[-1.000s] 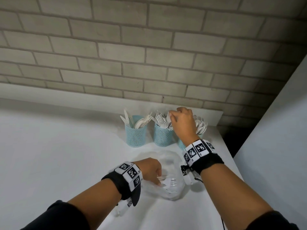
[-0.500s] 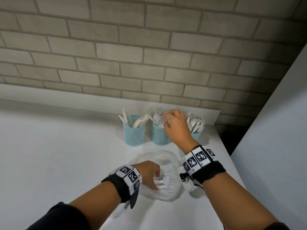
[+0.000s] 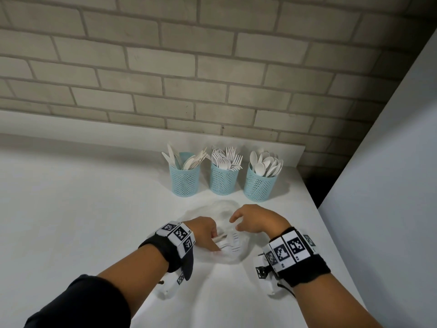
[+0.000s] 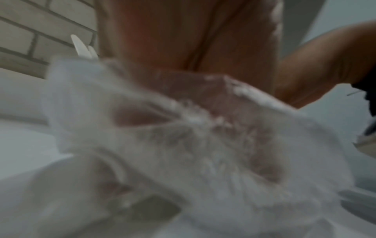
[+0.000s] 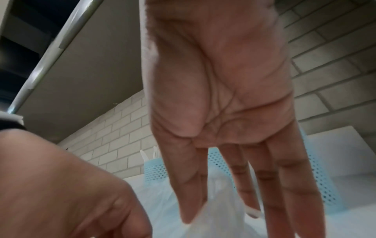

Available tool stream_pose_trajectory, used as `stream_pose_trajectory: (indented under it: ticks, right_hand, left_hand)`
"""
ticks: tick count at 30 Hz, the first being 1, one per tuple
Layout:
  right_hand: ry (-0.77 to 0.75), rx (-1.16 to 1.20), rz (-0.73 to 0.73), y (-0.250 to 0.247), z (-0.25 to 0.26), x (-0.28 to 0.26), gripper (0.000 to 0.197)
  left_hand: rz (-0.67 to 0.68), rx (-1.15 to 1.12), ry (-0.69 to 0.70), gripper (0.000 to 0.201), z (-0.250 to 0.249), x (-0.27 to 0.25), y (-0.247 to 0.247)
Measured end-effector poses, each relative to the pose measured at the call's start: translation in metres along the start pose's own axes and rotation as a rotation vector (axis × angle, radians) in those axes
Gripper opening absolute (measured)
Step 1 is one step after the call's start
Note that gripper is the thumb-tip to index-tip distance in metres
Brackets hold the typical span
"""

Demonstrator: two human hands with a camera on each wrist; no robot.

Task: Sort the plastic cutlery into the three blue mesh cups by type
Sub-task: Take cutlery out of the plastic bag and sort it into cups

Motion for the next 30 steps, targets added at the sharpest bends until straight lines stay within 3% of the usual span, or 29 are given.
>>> stream_pose_trajectory:
  ticks: [6,15,24,30]
  right_hand:
    - [0.051,0.01,0.016,0.021,-0.015,0.0,0.065]
    - [0.043,-0.006,-0.028,0.025,-0.017,-0.009,0.062]
    - [0.084,0.034,-0.014,0.022,-0.021,-0.011,0.062]
    - [0.081,0.02,0.0,0.023,-0.021,-0.014,0.063]
  left_hand:
    - [0.002,0.03,0.019,0.036,-0.004,0.0,0.004]
    - [-0.04,-0.02,0.066,0.024,0.002,0.0,0.002]
    - [-0.075,-0.15,0.099,0.029,0.011,0.0,-0.002]
    - [-0.032,-0.26,0.053,0.014,0.019,-0.001,0.001]
Point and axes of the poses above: each hand's wrist, its own x-axis towards the middle knuckle, its own y-axis out of the palm, z = x × y, the point moved 5 cm from there along x, towards the middle knuckle, and after that the axes turned 6 degrees about x, right-handed, at the moved point
